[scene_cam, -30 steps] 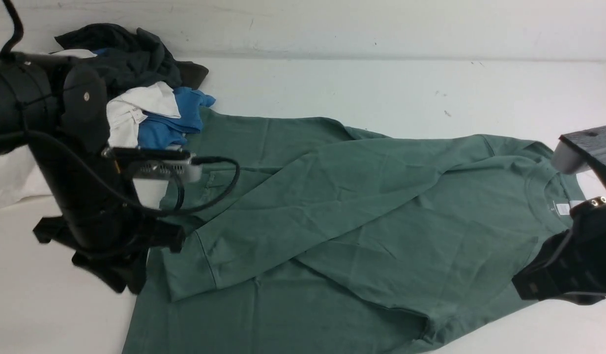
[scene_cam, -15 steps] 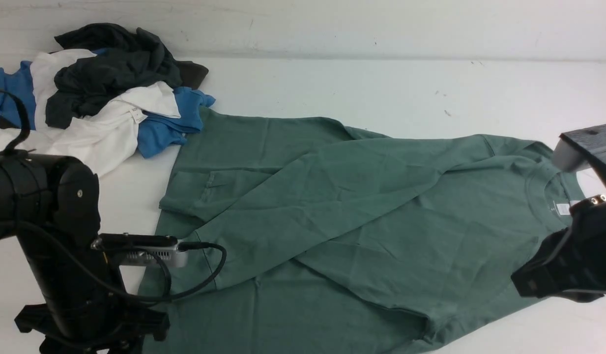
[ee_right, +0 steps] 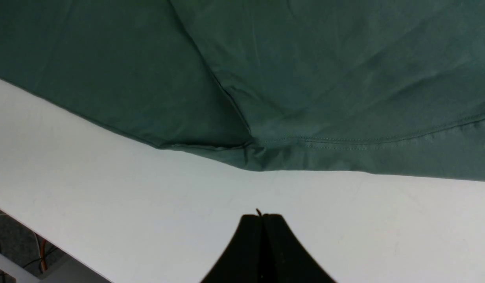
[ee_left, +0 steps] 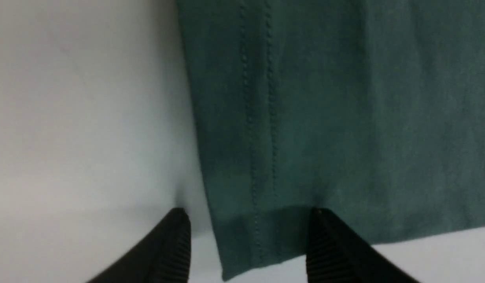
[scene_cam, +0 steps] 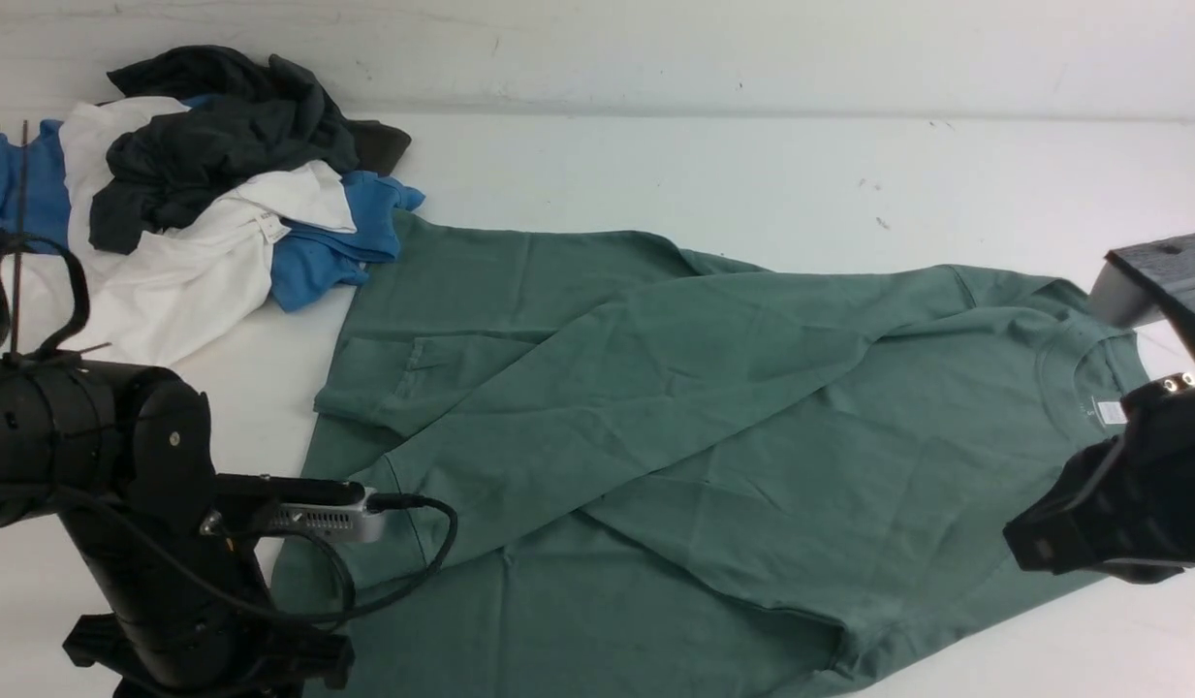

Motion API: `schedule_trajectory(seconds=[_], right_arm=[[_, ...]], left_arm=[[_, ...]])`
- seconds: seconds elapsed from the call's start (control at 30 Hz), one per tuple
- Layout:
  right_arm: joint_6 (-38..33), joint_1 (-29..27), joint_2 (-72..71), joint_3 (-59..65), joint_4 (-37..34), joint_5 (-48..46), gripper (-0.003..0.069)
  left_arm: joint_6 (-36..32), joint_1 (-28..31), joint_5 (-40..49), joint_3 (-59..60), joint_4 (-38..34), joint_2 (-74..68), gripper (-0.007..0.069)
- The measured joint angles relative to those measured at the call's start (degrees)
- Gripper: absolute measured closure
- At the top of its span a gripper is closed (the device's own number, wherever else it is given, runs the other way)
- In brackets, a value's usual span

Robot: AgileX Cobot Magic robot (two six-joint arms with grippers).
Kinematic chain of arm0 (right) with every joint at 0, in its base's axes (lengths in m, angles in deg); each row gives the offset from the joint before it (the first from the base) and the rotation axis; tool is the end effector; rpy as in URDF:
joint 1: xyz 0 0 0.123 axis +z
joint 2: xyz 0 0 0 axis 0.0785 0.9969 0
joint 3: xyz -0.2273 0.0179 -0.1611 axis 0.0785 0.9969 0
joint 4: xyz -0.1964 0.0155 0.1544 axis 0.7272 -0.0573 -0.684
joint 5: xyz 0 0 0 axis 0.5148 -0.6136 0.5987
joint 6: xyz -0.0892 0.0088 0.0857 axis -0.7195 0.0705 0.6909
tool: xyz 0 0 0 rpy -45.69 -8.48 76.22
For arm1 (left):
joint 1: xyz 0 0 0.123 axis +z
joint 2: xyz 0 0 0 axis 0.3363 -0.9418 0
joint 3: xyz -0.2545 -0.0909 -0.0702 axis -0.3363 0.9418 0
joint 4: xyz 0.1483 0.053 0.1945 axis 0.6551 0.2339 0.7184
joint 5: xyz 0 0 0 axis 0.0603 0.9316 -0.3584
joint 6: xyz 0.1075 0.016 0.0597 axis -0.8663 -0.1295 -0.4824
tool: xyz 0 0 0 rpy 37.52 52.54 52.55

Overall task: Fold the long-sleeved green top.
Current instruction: Use both arms simultaneously to clamp the lower edge of the clothing fabric

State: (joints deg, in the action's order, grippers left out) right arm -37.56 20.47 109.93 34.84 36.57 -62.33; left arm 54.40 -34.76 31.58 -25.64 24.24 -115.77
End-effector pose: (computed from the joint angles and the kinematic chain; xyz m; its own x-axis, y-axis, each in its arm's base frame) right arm 0.1988 0.0937 0.2681 -0.8558 -0.3601 -0.3713 -0.4595 0.8589 0.2261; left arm 0.2268 -0.0730 0.1159 -0.9905 0.0967 0.0974 0.0895 0.9931 -0.0760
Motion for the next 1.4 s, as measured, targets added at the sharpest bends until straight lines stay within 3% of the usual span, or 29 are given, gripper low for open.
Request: schedule_trajectory(seconds=[0.13,0.23,0.27,0.3,0.4,0.73,0.87,1.03,1.17,1.4], right_arm=[[0.06,0.0,0.0,0.0,-0.16,0.0,0.0673],[0.06,0.0,0.0,0.0,-0.2,0.0,0.0673],[0.06,0.0,0.0,0.0,-0.2,0.0,0.0673],[0.06,0.0,0.0,0.0,-0.2,0.0,0.0673],[-0.01,0.0,0.0,0.0,-0.2,-0.14,0.0673],[-9.83,0.36,0.04,-0.11,1.84,-7.2,0.0673],[-13.73,3.86,0.19,-0.11,2.06,-7.27,0.0661],[-12.14,12.0,4.65,-0.11,7.76,-6.23,0.0577],[-9.7,14.51,9.85,-0.11,12.0,-4.06,0.0473],[-7.89,18.54,20.14,-0.17,14.57,0.08,0.0196]], left_arm=[[2.26,-3.4,-0.61,0.0,2.03,0.0,0.0294],[7.07,-4.66,-1.38,0.0,4.47,0.0,0.0377],[7.95,-4.72,-1.38,0.0,5.03,0.0,0.0409],[9.1,-4.77,-1.38,0.0,6.2,0.0,0.0491],[9.63,-4.84,-1.45,0.0,6.77,0.0,0.0594],[9.63,-4.93,3.46,0.0,10.37,10.53,0.0616],[10.08,-4.93,6.75,0.0,11.82,16.46,0.0616],[10.11,-4.93,11.22,0.06,12.16,20.16,0.0616],[10.11,-4.93,12.64,0.06,12.21,21.16,0.0616],[10.06,-4.93,16.26,0.06,15.39,23.43,0.0616]])
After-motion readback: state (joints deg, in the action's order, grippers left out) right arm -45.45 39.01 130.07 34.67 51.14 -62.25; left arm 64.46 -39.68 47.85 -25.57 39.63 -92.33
